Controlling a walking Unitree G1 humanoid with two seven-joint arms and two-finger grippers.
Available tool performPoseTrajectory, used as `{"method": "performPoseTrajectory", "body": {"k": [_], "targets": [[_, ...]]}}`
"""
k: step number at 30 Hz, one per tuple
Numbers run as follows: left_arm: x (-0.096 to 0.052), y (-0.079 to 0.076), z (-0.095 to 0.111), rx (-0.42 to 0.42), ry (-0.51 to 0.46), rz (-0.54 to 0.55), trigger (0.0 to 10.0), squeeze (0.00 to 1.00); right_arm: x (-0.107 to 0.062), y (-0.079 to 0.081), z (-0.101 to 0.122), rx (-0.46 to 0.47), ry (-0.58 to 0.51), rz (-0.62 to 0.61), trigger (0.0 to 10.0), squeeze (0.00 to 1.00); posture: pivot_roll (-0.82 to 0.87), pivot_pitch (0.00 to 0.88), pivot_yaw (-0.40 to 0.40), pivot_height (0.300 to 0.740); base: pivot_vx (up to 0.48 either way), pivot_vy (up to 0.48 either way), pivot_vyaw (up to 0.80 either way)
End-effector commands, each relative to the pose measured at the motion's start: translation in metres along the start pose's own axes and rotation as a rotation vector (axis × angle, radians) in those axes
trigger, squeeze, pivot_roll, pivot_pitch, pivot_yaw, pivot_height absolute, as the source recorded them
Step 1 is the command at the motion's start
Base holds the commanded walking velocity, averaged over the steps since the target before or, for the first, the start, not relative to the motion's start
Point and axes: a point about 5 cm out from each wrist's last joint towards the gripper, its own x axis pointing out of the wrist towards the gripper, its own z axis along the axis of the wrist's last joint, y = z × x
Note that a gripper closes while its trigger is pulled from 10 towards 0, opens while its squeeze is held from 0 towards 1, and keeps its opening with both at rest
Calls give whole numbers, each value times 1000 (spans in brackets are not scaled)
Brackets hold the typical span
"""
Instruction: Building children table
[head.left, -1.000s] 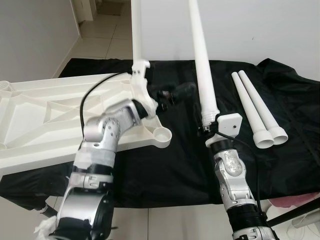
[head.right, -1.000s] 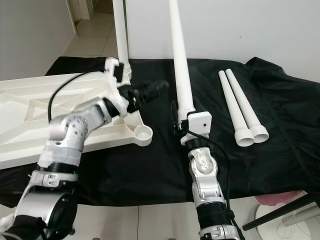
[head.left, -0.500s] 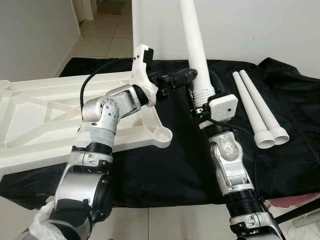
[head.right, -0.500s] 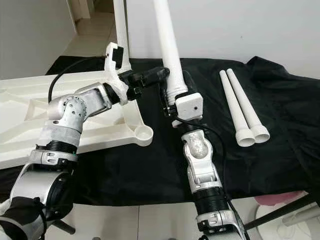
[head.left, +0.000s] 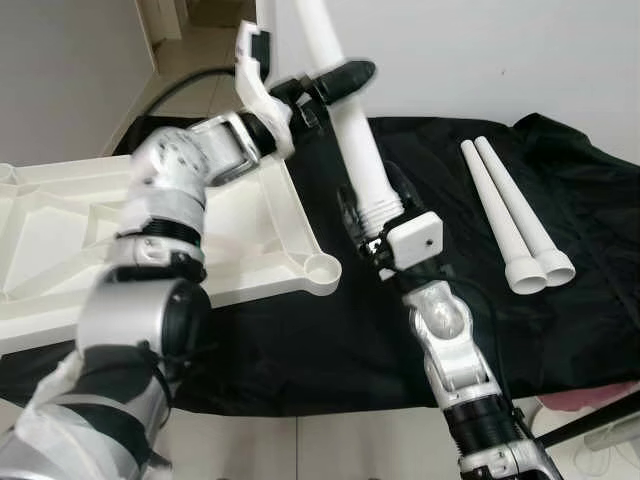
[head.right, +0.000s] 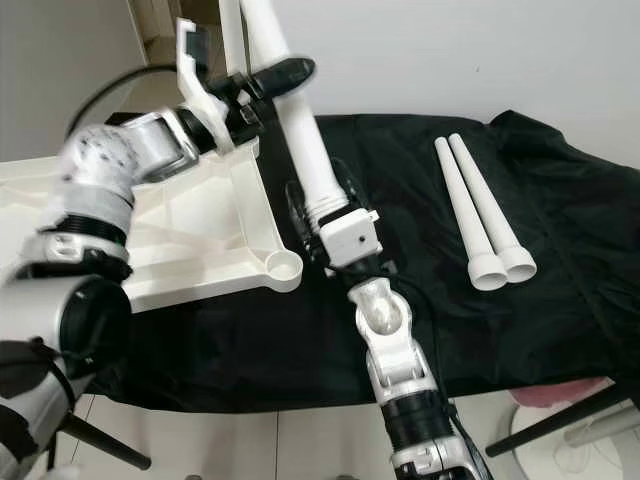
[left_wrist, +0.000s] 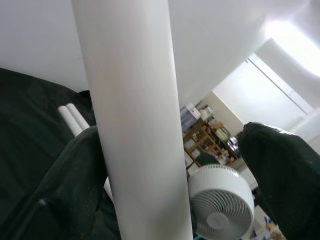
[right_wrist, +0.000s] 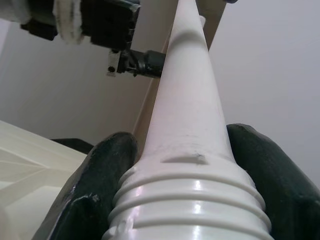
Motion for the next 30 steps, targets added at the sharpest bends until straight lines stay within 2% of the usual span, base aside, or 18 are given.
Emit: {"method": "performPoseTrajectory", "body": {"k": [1, 5, 13, 14, 15, 25, 30], "targets": [[1, -6, 7, 20, -7, -98, 10000, 0, -5, 8, 0, -4, 1, 47, 10000, 0, -49, 0, 10, 740, 0, 0, 0], [1, 0, 5, 69, 54, -29, 10000, 0, -10, 12, -1, 0, 11, 69, 10000, 0, -49, 0, 10, 740, 0, 0, 0], [1, 10, 6, 80, 66, 68, 10000, 0, -13, 15, -3, -8, 20, 92, 10000, 0, -48, 0, 13, 740, 0, 0, 0], [1, 11, 7, 78, 67, 80, 7020, 0, -13, 15, -4, -9, 21, 92, 10000, 0, -48, 0, 15, 740, 0, 0, 0], [0, 13, 7, 99, 87, 101, 0, 0, -14, 15, -4, -12, 22, 93, 10000, 0, -48, 0, 15, 740, 0, 0, 0], [0, 16, 5, 131, 118, 115, 0, 0, -16, 16, -4, -13, 27, 91, 10000, 0, -45, 0, 13, 740, 0, 0, 0], [-1, 22, 3, 132, 133, 168, 0, 0, -16, 14, -5, -13, 26, 78, 10000, 0, -45, 0, 12, 740, 0, 0, 0]]}}
